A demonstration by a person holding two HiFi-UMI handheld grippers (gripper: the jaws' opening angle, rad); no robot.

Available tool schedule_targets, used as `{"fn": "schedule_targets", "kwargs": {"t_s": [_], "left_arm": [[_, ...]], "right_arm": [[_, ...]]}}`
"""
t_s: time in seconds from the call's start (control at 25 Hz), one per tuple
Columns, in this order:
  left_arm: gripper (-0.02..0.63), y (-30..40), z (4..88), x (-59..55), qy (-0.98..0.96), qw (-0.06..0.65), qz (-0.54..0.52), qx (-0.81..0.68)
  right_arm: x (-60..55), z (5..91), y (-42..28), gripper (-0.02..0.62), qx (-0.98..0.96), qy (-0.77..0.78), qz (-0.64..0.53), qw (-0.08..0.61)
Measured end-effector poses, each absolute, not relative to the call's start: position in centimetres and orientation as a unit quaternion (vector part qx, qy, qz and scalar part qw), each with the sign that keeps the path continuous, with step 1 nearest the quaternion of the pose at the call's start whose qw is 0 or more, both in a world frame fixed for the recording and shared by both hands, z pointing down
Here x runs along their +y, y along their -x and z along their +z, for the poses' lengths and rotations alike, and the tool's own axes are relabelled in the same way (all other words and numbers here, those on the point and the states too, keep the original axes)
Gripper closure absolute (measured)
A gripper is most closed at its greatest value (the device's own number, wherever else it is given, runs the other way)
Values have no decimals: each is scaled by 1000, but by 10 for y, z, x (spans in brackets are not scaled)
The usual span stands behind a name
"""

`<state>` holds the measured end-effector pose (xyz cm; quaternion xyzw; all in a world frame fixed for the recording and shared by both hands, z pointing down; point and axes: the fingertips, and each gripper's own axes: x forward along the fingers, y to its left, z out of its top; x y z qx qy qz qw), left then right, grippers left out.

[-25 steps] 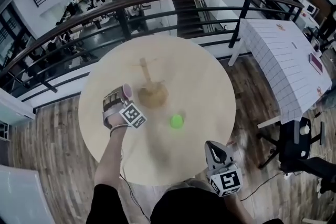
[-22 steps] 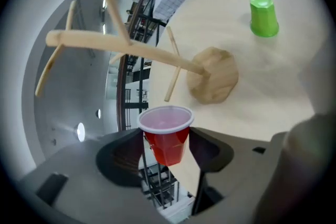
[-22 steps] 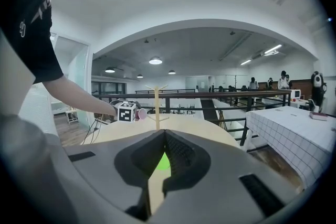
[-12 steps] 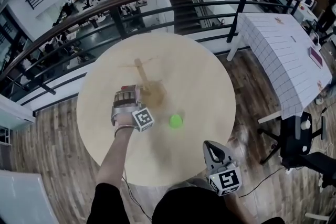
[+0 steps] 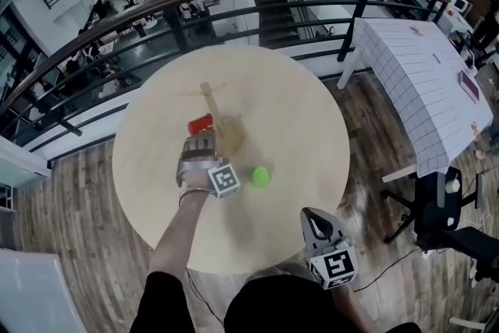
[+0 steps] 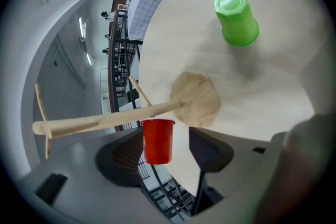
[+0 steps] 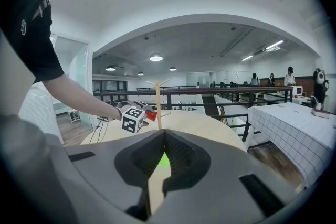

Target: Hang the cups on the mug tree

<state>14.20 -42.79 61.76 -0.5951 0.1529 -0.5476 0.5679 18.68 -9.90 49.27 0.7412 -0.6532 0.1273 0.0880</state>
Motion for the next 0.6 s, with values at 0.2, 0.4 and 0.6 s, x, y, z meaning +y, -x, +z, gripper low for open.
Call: {"fn": "schedule_targets", "kwargs": {"t_s": [0.2,0.4,0.6], "left_arm": [[330,-140,606,-395,683,485,-513,188],[350,-131,596,-366,772,365,-458,248],[481,-115,572,-335,810,304,-404,298]], "right_arm": [[-99,495,-185,586,-657,-739,128,81],[-109,495,-177,586,-672,-726,124,74],[-123,496,-163,586,-695,-707,117,68]]}}
